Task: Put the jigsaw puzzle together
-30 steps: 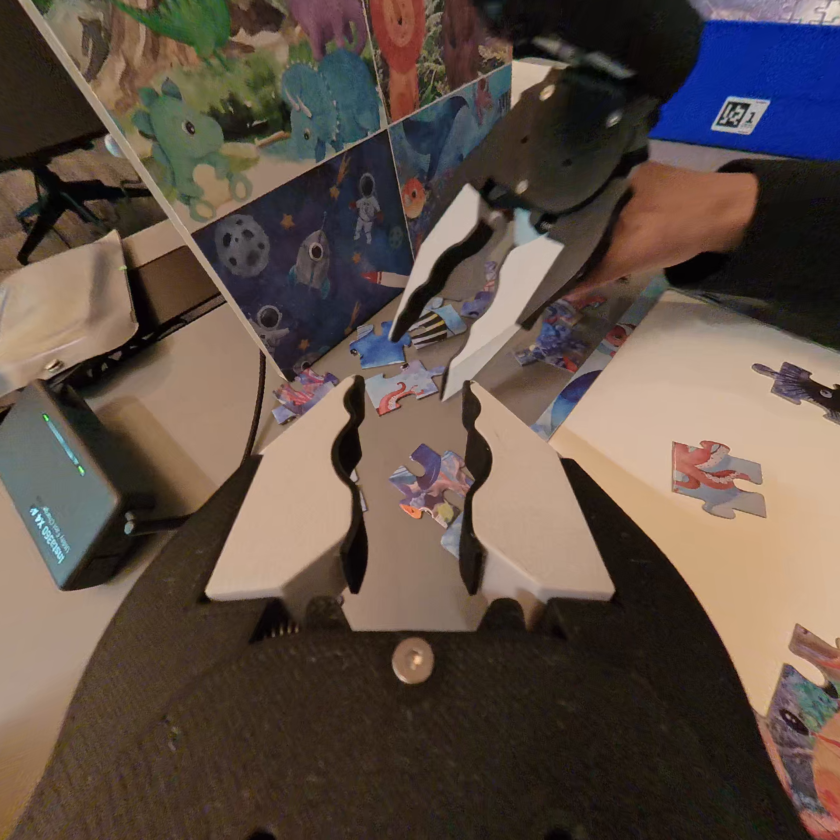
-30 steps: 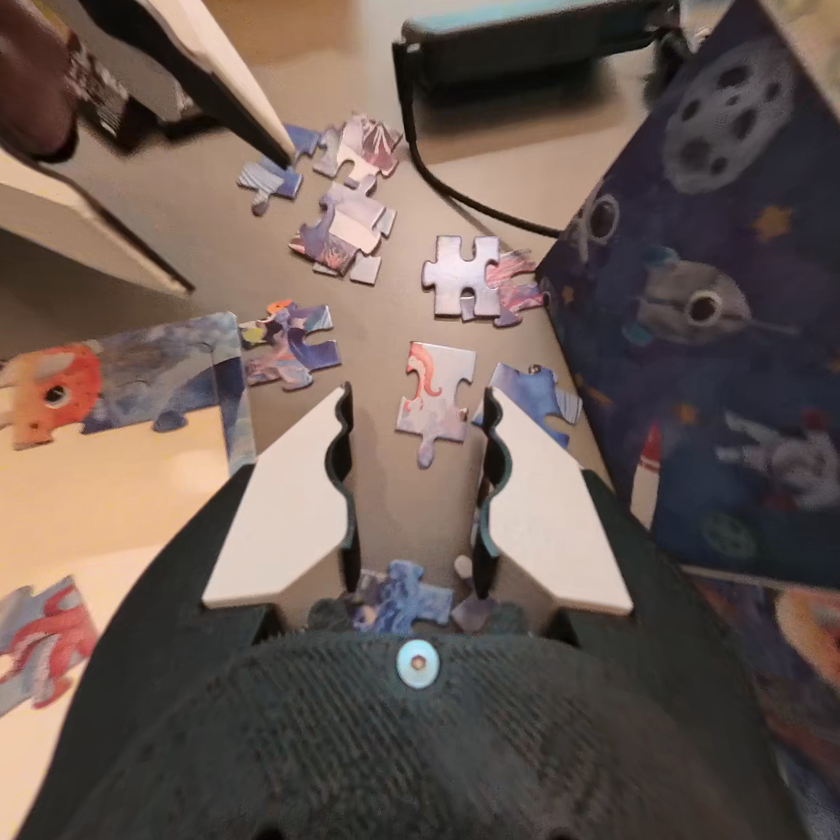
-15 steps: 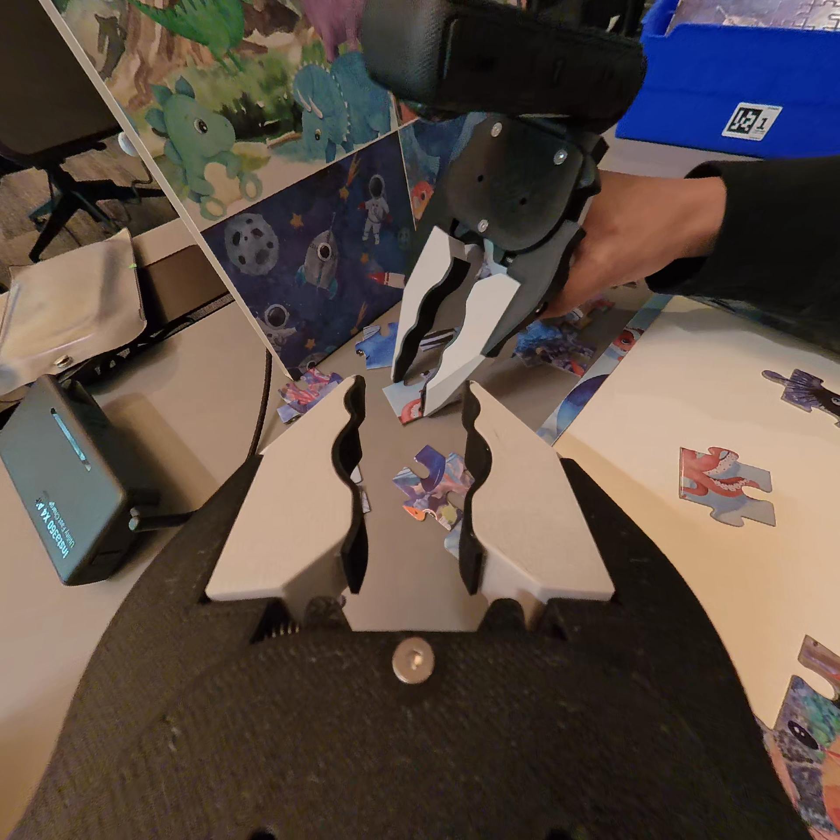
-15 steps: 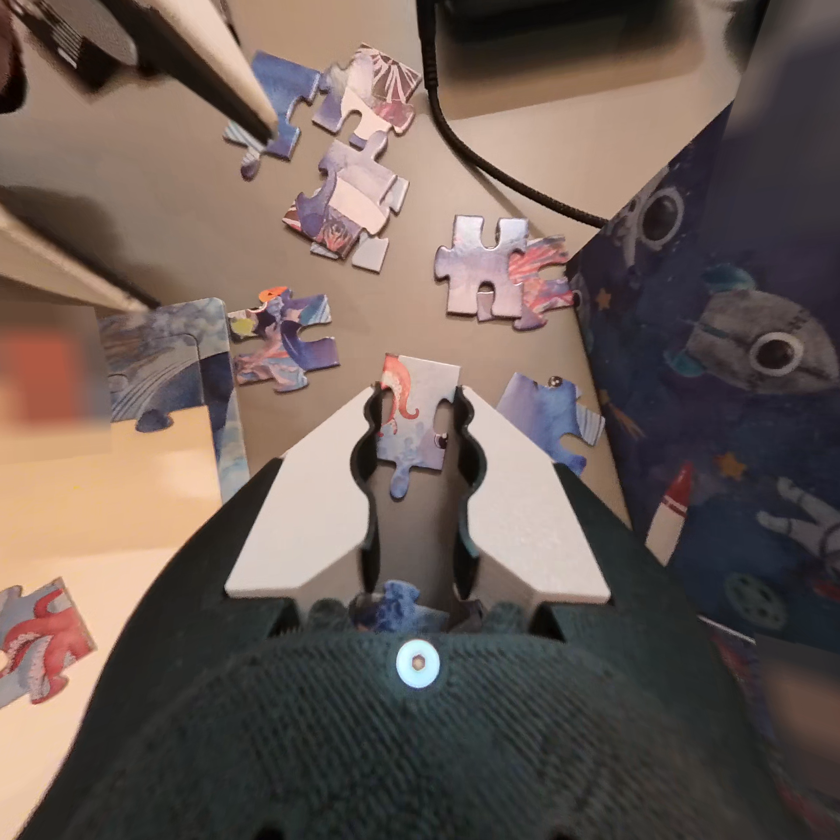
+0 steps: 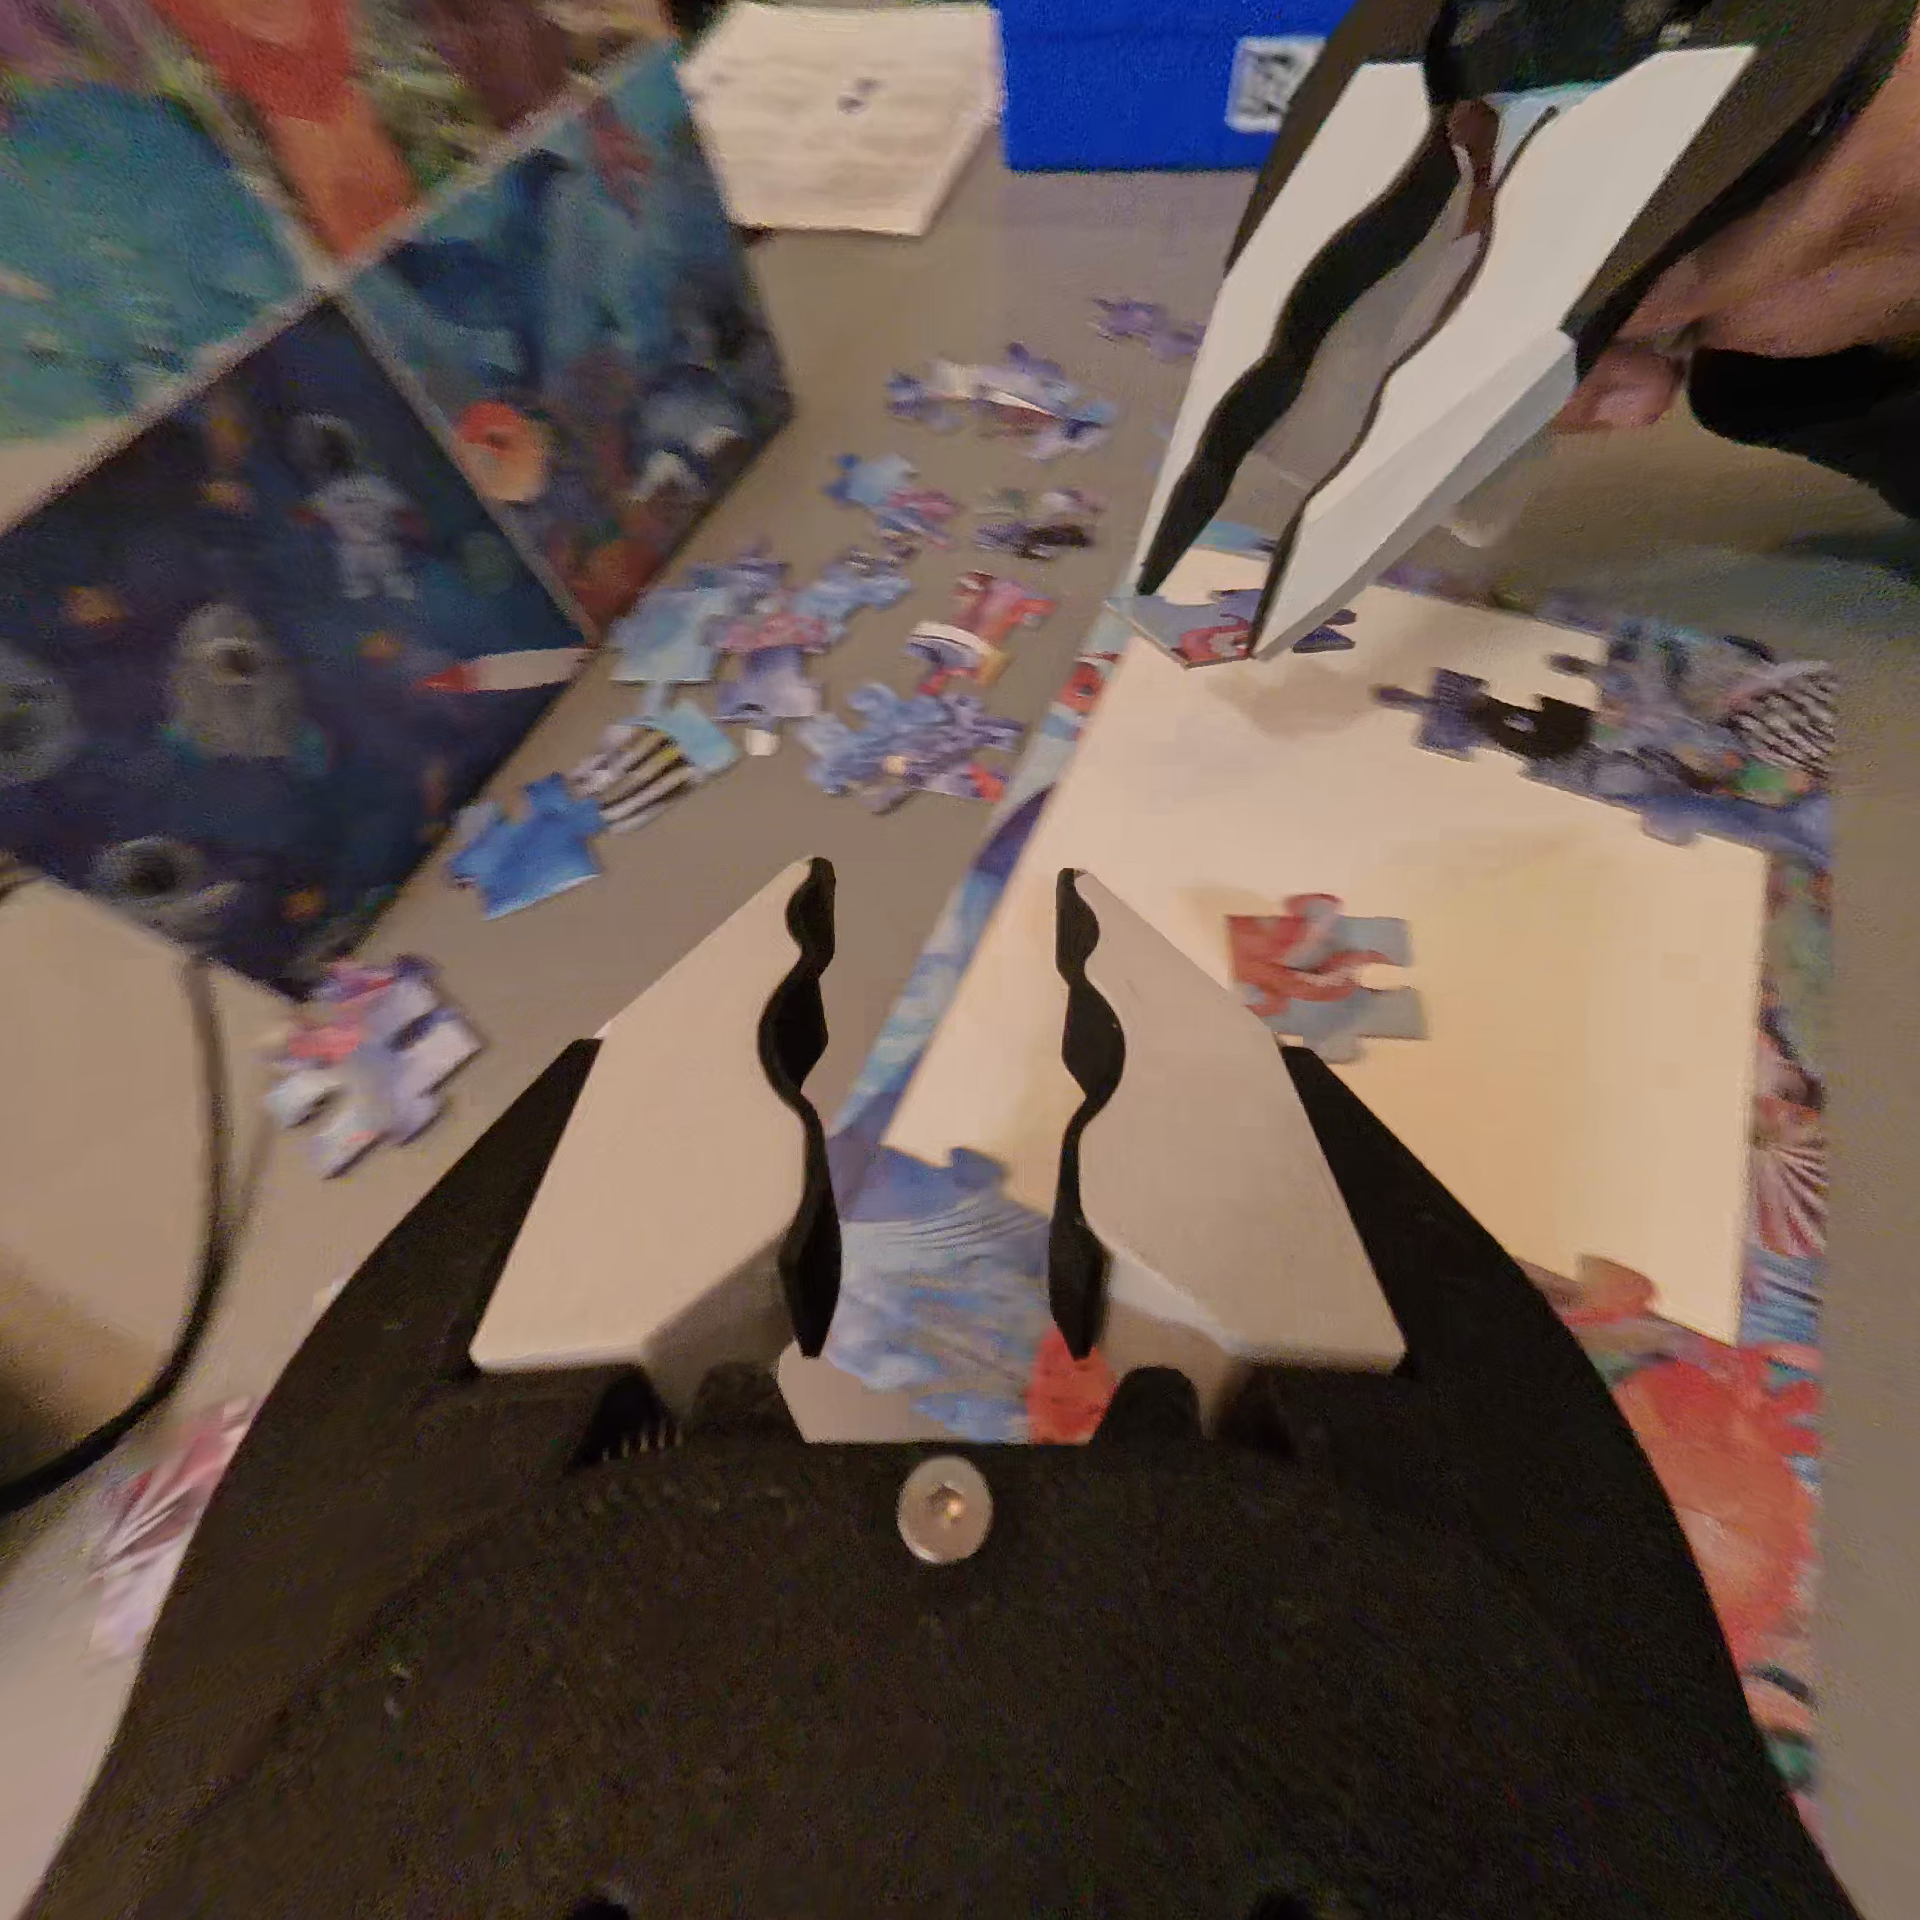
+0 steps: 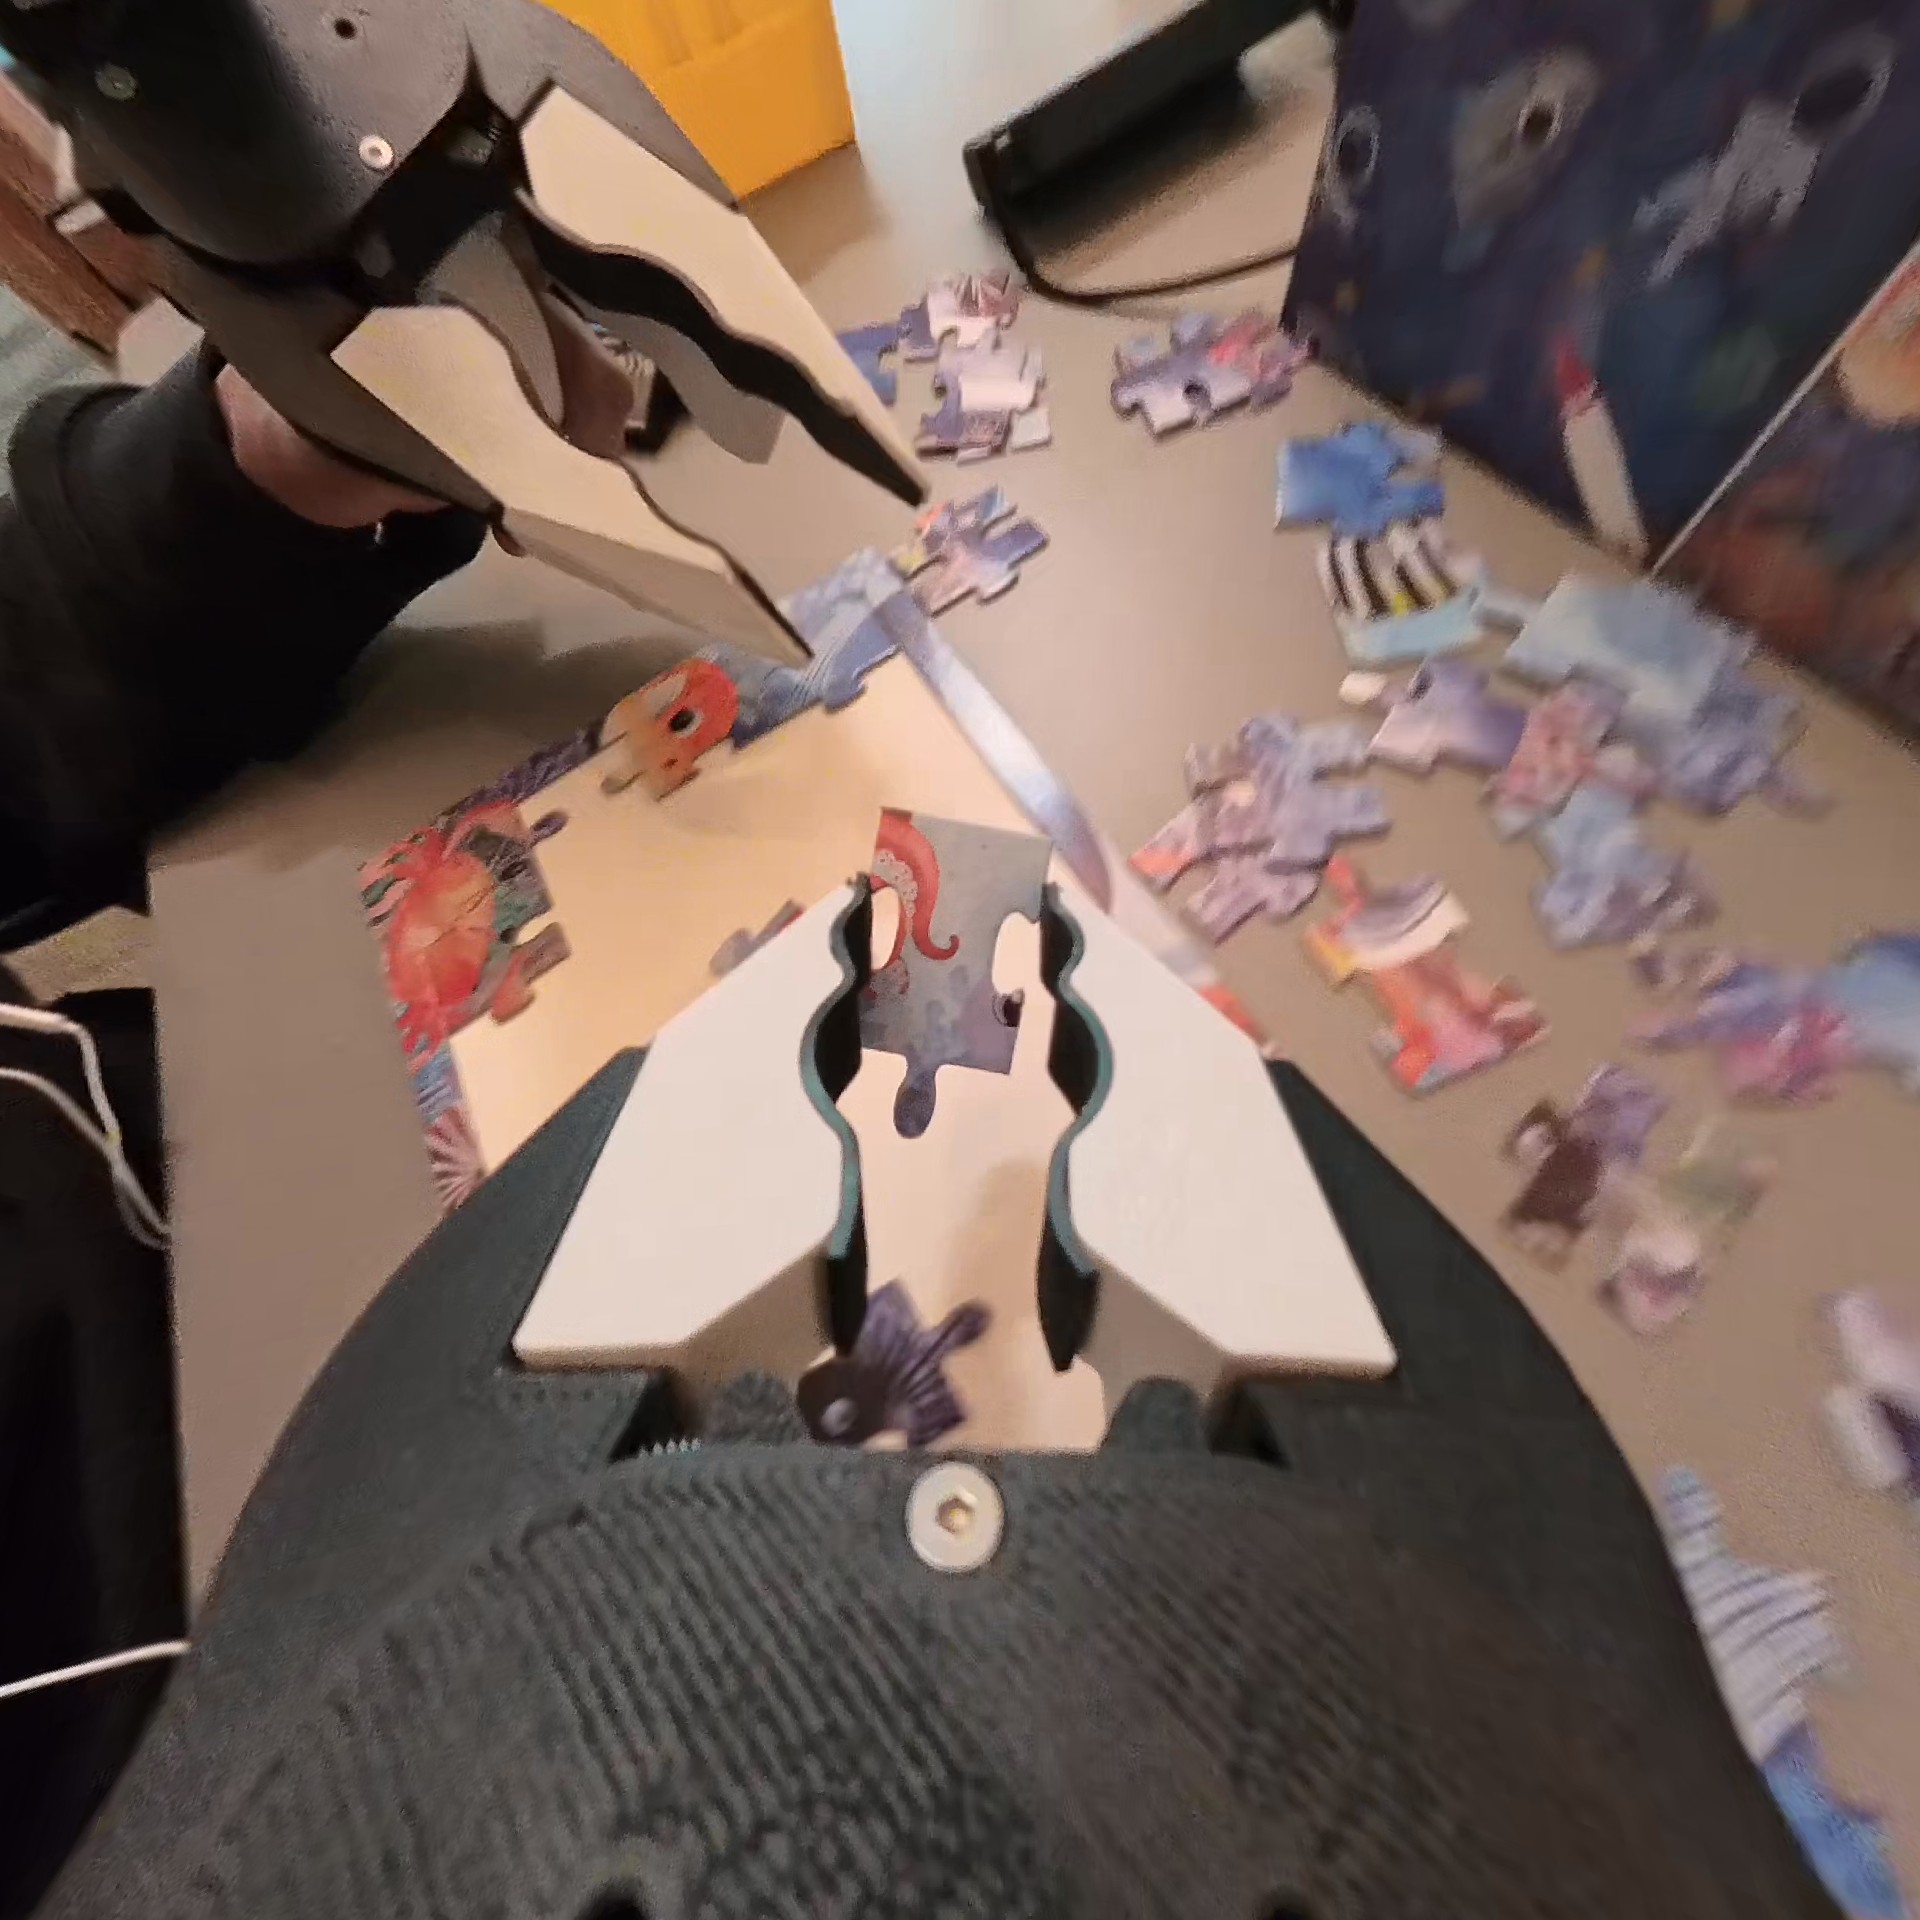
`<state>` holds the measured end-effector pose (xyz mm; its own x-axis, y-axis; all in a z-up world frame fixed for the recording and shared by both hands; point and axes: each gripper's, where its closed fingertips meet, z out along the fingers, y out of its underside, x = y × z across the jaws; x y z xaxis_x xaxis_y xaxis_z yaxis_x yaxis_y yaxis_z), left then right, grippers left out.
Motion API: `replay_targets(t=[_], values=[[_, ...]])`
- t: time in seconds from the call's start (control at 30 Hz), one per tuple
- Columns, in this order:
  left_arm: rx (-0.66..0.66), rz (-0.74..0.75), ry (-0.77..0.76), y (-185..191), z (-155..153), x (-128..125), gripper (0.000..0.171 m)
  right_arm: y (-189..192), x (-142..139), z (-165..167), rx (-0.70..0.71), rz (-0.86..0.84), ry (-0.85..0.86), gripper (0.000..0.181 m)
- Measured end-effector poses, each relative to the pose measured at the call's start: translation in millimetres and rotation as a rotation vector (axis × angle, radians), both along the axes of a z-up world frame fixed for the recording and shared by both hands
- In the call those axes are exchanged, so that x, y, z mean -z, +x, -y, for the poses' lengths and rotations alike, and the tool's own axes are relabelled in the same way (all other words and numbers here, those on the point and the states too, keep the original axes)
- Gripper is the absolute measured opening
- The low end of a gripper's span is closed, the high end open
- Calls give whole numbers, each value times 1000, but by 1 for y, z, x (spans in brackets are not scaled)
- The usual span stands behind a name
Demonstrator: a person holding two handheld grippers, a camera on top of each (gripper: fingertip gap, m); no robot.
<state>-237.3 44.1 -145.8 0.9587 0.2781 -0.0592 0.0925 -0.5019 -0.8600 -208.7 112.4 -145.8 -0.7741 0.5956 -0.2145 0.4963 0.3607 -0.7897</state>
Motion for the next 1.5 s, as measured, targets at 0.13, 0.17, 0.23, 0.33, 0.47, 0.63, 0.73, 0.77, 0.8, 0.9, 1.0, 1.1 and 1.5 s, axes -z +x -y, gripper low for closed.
replay_targets(t=[0.13, 0.17, 0.23, 0.33, 0.47, 0.63, 0.73, 0.77, 0.8, 0.9, 1.0, 1.1, 1.5], values=[[216, 41, -151, 56, -19, 29, 42, 26, 21, -5, 74, 54, -45, 30], [256, 20, -200, 66, -22, 37, 44, 30, 25, -3, 77, 76, -52, 30], [304, -23, -251, 81, -28, 49, 45, 32, 25, 7, 71, 97, -75, 30], [352, -36, -304, 93, -32, 62, 52, 33, 46, 11, 78, 122, 19, 31], [315, -13, -287, 84, -30, 62, 57, 33, 47, 12, 74, 50, 88, 42], [310, 10, -293, 80, -26, 66, 58, 34, 44, 2, 23, 34, 57, 39], [310, 12, -305, 80, -24, 67, 58, 41, 44, 1, -34, 74, 13, 44], [312, 18, -308, 80, -23, 68, 58, 43, 44, 1, -51, 74, 13, 46], [317, 28, -313, 81, -22, 69, 56, 44, 45, 1, -68, 66, 26, 47], [335, 80, -316, 85, -20, 72, 48, 50, 55, -2, -119, 35, 119, 45], [336, 94, -309, 85, -20, 72, 48, 56, 63, -1, -163, 38, 160, 48], [333, 95, -312, 85, -20, 72, 48, 63, 61, 2, -202, 69, 127, 45], [332, 96, -311, 85, -20, 72, 48, 66, 62, -3, -207, 115, 109, 29]])
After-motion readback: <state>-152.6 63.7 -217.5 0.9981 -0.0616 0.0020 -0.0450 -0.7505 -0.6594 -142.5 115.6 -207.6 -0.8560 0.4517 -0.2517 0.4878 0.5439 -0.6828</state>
